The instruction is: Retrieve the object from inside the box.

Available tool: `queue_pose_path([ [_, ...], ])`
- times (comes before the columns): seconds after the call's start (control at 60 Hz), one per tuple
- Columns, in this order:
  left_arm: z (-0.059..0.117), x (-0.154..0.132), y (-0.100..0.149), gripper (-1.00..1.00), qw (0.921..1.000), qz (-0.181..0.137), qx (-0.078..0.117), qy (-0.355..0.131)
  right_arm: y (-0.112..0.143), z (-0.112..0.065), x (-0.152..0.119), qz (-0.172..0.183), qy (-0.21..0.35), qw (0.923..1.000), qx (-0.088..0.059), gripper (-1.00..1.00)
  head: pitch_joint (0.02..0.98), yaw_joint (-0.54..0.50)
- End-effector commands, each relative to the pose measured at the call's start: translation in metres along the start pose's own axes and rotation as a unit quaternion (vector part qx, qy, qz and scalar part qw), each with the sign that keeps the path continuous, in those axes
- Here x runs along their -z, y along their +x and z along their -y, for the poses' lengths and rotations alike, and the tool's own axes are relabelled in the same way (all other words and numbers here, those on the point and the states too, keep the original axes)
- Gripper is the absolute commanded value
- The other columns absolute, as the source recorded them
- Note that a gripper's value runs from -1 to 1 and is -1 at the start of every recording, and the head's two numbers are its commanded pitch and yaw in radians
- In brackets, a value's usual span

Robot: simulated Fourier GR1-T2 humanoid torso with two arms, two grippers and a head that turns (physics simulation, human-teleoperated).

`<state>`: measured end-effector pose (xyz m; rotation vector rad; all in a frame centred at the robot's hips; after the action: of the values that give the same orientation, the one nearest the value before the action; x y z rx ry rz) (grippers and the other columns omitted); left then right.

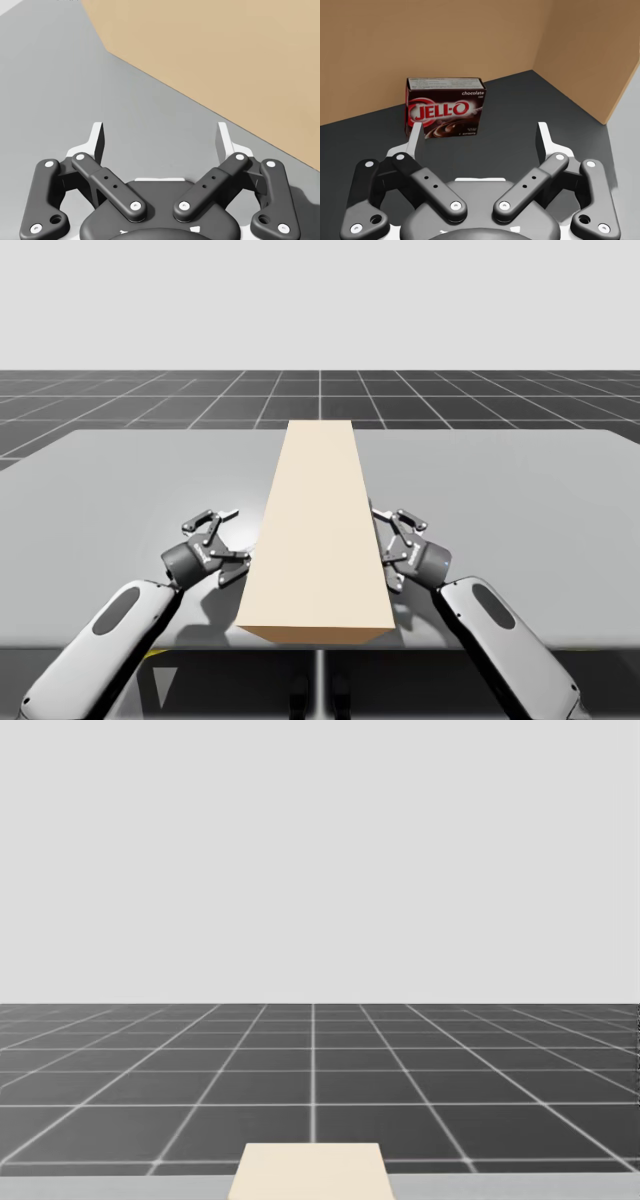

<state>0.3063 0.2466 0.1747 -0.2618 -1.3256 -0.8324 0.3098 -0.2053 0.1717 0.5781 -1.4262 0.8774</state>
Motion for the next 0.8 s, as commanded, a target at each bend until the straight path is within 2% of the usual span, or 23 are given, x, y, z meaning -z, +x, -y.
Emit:
queue_pose_path([
  [0.017, 0.013, 0.004, 0.000, -1.00, 0.9997, -0.004, 0.017, -0.015, 0.001, -0.013, 0.020, 0.014, 0.031, 0.9994, 0.005, -1.00, 0.052, -0.02],
  [0.067, 0.013, 0.004, -0.001, -1.00, 0.9997, -0.005, 0.020, -0.015, 0.002, -0.013, 0.028, 0.015, 0.038, 0.9991, 0.012, -1.00, 0.056, -0.02],
  [0.117, 0.013, 0.004, -0.001, -1.00, 0.9997, -0.005, 0.021, -0.015, 0.001, -0.012, 0.033, 0.017, 0.038, 0.9991, 0.011, -1.00, 0.060, -0.03],
  [0.15, 0.014, 0.005, -0.001, -1.00, 0.9996, -0.006, 0.022, -0.014, -0.001, -0.011, 0.037, 0.013, 0.038, 0.9991, 0.014, -1.00, 0.063, -0.03],
  [0.183, 0.014, 0.005, -0.001, -1.00, 0.9996, -0.007, 0.024, -0.014, -0.003, -0.010, 0.040, 0.014, 0.039, 0.9991, 0.008, -1.00, 0.065, -0.03],
  [0.217, 0.014, 0.005, -0.002, -1.00, 0.9996, -0.008, 0.025, -0.014, -0.004, -0.009, 0.043, 0.012, 0.040, 0.9990, 0.017, -1.00, 0.067, -0.03],
  [0.25, 0.014, 0.005, -0.002, -1.00, 0.9995, -0.008, 0.026, -0.014, -0.005, -0.008, 0.045, 0.015, 0.042, 0.9989, 0.014, -1.00, 0.069, -0.03],
  [0.267, 0.014, 0.006, -0.002, -1.00, 0.9995, -0.009, 0.028, -0.013, -0.007, -0.008, 0.048, 0.015, 0.045, 0.9987, 0.020, -1.00, 0.071, -0.04],
  [0.35, 0.014, 0.006, -0.002, -1.00, 0.9994, -0.011, 0.031, -0.011, -0.014, -0.007, 0.057, 0.002, 0.057, 0.9983, 0.013, -1.00, 0.075, -0.04],
  [0.383, 0.015, 0.006, -0.003, -1.00, 0.9994, -0.011, 0.032, -0.010, -0.016, -0.008, 0.062, -0.001, 0.062, 0.9978, 0.023, -1.00, 0.078, -0.04],
  [0.433, 0.015, 0.006, -0.003, -1.00, 0.9993, -0.011, 0.034, -0.009, -0.019, -0.007, 0.067, -0.001, 0.064, 0.9977, 0.024, -1.00, 0.081, -0.04],
  [0.467, 0.015, 0.006, -0.003, -1.00, 0.9992, -0.012, 0.036, -0.009, -0.020, -0.007, 0.070, -0.002, 0.066, 0.9973, 0.031, -1.00, 0.084, -0.04],
  [0.5, 0.015, 0.007, -0.003, -1.00, 0.9992, -0.013, 0.038, -0.008, -0.023, -0.007, 0.074, 0.000, 0.068, 0.9972, 0.029, -1.00, 0.087, -0.04],
  [0.533, 0.015, 0.007, -0.004, -1.00, 0.9990, -0.015, 0.041, -0.007, -0.024, -0.006, 0.077, -0.004, 0.073, 0.9966, 0.037, -1.00, 0.089, -0.04],
  [0.733, 0.015, 0.007, -0.003, -1.00, 0.9988, -0.016, 0.046, -0.006, -0.027, -0.010, 0.099, -0.008, 0.093, 0.9949, 0.038, -1.00, 0.100, -0.04],
  [0.767, 0.015, 0.007, -0.003, -1.00, 0.9987, -0.017, 0.047, -0.006, -0.028, -0.012, 0.103, -0.013, 0.097, 0.9943, 0.043, -1.00, 0.102, -0.04],
  [0.8, 0.016, 0.007, -0.003, -1.00, 0.9986, -0.017, 0.049, -0.006, -0.029, -0.015, 0.108, -0.013, 0.100, 0.9941, 0.040, -1.00, 0.104, -0.04],
])
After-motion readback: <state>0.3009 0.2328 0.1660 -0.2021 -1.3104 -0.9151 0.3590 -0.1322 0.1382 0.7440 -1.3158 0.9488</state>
